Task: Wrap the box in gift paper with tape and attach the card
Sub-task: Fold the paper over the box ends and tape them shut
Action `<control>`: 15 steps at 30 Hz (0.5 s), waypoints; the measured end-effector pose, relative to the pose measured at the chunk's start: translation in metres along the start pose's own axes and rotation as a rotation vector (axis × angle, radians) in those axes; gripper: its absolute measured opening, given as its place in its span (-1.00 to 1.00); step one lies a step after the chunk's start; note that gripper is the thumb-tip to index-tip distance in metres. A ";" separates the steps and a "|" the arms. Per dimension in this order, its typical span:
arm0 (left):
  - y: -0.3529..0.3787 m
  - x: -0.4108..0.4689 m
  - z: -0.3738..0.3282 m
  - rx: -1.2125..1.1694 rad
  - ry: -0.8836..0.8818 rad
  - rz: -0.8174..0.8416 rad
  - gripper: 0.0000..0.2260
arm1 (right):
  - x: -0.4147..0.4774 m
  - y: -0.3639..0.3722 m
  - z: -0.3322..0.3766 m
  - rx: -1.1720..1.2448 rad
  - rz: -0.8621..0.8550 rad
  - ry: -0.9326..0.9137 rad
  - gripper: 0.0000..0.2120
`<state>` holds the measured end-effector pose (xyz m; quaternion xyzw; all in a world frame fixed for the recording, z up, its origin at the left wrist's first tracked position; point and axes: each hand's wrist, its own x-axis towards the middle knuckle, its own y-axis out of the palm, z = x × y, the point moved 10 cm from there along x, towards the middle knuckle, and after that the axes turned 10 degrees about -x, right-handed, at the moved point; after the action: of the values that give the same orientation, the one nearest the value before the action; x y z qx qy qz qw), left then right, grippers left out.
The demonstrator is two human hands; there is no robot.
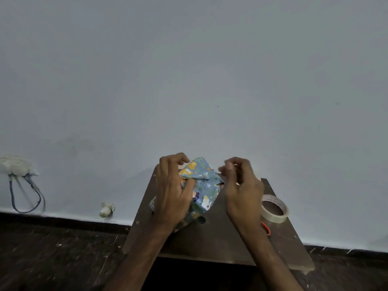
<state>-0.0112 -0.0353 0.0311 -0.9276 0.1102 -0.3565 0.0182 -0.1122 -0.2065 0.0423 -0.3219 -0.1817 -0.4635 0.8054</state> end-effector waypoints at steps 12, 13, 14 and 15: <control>0.014 -0.005 -0.008 -0.185 0.093 0.308 -0.54 | -0.005 0.037 -0.010 0.503 -0.083 0.389 -0.83; 0.016 -0.009 -0.004 -0.175 0.082 0.334 -0.38 | -0.003 0.035 -0.009 0.463 -0.093 0.373 -0.83; 0.018 -0.013 -0.001 -0.156 0.067 0.340 -0.27 | -0.004 0.035 -0.008 0.426 -0.089 0.370 -0.84; 0.019 -0.015 0.001 -0.141 0.048 0.330 -0.23 | -0.006 0.037 -0.010 0.413 -0.079 0.381 -0.85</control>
<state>-0.0251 -0.0507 0.0178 -0.8870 0.2862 -0.3623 0.0088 -0.0833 -0.1963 0.0189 -0.0510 -0.1301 -0.5000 0.8547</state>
